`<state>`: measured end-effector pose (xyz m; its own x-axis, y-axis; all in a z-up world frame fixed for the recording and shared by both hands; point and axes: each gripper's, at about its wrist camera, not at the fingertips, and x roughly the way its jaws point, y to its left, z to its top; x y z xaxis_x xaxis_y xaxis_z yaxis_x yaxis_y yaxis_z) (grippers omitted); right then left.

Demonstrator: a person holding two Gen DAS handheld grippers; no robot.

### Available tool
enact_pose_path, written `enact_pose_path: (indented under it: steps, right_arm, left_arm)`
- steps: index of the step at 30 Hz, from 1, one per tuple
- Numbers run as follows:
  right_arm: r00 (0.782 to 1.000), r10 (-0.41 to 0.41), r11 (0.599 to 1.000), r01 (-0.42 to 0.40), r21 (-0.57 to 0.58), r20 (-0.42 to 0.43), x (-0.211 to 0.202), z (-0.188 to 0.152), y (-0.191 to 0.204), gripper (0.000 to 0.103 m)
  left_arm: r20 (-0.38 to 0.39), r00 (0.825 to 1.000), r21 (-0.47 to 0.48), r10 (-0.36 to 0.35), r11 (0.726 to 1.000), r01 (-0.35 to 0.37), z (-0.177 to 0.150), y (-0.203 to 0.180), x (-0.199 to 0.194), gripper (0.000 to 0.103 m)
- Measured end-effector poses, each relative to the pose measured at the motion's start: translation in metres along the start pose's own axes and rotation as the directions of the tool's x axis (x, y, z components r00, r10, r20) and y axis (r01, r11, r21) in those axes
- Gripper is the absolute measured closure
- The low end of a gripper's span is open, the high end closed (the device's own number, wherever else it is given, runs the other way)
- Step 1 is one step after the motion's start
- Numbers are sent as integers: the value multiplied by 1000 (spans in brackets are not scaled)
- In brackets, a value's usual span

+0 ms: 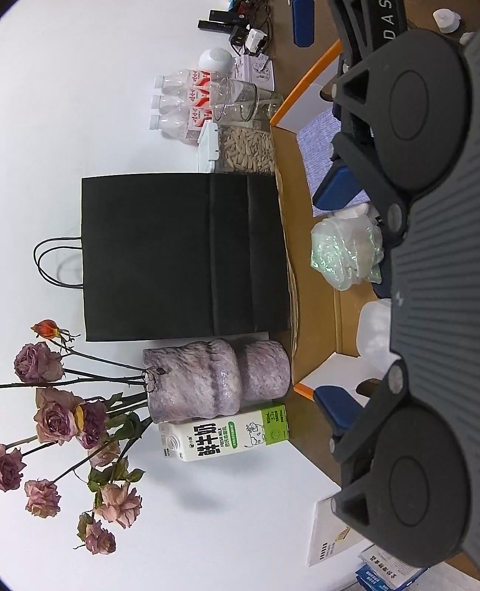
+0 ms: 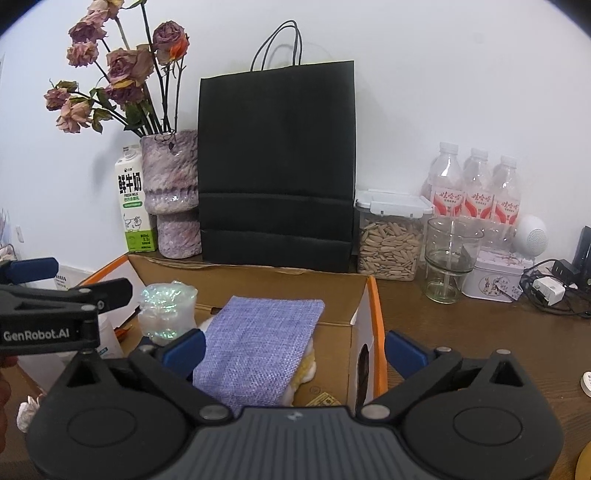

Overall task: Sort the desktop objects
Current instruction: 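Withdraw both tools from the box back over the table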

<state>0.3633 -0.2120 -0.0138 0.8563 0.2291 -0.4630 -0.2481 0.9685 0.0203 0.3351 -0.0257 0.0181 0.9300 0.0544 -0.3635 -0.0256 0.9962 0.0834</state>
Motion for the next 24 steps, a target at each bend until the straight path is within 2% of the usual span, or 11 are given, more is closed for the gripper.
enact_pose_path:
  steps: [6,24]
  right_arm:
    - [1000,-6,1000,6,-17,-19,0,-2,3,0]
    - [1000,12,999,-12,-36,-16,-23,-11,9,0]
  left_arm:
    - [-8,1000,0,-20,1000,20,-4,2,-1,0]
    - [-3,1000,-10,-18,1000,18,-19,8,-24,0]
